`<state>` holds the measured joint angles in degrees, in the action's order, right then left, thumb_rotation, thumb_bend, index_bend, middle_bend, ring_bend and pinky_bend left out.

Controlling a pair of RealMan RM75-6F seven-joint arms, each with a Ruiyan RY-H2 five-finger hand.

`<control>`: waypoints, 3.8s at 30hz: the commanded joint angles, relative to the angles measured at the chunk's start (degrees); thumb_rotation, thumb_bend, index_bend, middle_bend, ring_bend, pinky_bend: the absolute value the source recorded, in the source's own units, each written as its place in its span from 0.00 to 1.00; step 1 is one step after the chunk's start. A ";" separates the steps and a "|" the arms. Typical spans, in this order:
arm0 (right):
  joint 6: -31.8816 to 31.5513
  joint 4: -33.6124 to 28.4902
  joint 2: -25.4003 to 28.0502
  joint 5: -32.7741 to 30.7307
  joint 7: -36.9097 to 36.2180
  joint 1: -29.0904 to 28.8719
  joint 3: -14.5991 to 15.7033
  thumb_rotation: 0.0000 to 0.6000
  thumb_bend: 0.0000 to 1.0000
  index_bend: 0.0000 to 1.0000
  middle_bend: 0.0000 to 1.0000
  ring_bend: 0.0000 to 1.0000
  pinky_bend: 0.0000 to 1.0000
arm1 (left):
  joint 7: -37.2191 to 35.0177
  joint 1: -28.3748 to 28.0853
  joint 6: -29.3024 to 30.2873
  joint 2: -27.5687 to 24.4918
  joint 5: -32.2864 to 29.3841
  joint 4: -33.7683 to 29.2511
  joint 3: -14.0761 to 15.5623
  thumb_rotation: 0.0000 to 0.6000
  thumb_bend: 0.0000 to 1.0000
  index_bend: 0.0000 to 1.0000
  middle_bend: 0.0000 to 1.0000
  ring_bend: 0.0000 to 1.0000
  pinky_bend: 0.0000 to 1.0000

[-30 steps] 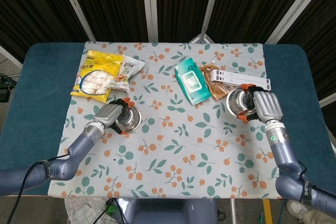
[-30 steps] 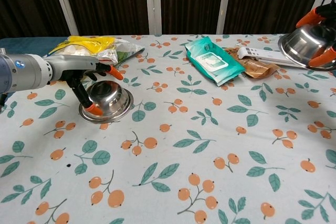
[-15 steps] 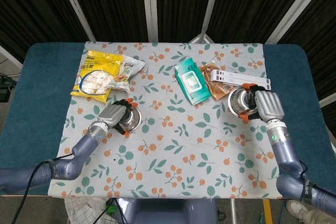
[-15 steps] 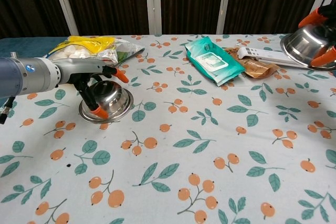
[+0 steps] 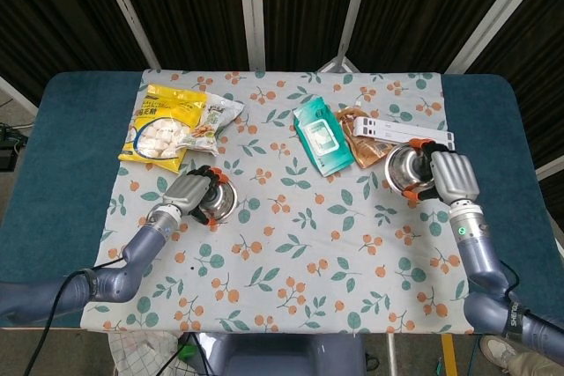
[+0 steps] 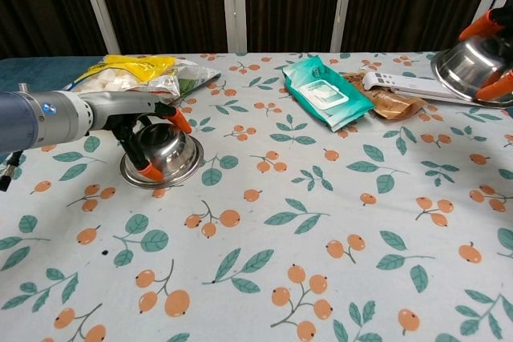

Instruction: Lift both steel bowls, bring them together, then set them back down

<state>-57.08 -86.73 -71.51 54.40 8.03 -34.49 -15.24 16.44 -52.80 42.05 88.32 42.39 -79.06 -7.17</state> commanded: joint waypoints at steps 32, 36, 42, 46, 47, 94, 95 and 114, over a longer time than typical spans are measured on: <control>0.57 -2.15 2.44 -1.22 -3.39 0.42 -1.98 1.00 0.04 0.42 0.31 0.34 0.42 | -8.39 4.08 7.94 -5.52 9.22 -9.14 -4.84 1.00 0.00 0.28 0.25 0.19 0.25; 2.39 -4.40 4.01 1.70 -13.40 1.62 -4.27 1.00 0.04 0.43 0.31 0.34 0.42 | -18.34 7.86 11.99 -7.98 17.26 -12.11 -6.97 1.00 0.00 0.27 0.24 0.18 0.25; 2.91 -4.82 5.68 11.90 -31.41 3.74 -6.48 1.00 0.04 0.44 0.31 0.34 0.42 | -33.35 12.46 17.18 -9.06 27.11 -10.84 -7.43 1.00 0.00 0.27 0.23 0.18 0.25; 2.49 -3.22 5.86 18.03 -42.28 4.58 -6.44 1.00 0.04 0.44 0.31 0.34 0.42 | -41.80 14.27 19.39 -8.70 31.41 -8.71 -7.06 1.00 0.00 0.28 0.23 0.18 0.25; 2.50 -2.80 5.81 19.08 -44.51 4.64 -6.35 1.00 0.04 0.44 0.31 0.34 0.42 | -44.04 14.70 20.32 -8.29 32.43 -8.19 -7.09 1.00 0.00 0.27 0.22 0.18 0.25; 1.34 -6.23 -3.97 24.16 -69.27 -2.22 -3.10 1.00 0.06 0.44 0.31 0.34 0.42 | -69.29 11.71 40.89 20.59 47.67 17.35 -7.25 1.00 0.00 0.29 0.14 0.08 0.26; 1.39 -6.69 -4.14 23.60 -68.32 -2.39 -3.28 1.00 0.06 0.44 0.31 0.34 0.42 | -69.45 11.54 40.98 21.19 47.74 17.96 -7.17 1.00 0.00 0.29 0.14 0.08 0.26; 3.31 -12.91 -5.86 18.63 -56.19 -4.54 -3.83 1.00 0.06 0.45 0.31 0.34 0.42 | -70.25 9.64 42.41 25.06 48.16 20.95 -7.01 1.00 0.00 0.29 0.14 0.08 0.26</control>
<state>-53.98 -99.19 -77.12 73.21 -48.76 -38.77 -19.11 -53.80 -43.12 84.44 113.34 90.52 -58.14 -14.21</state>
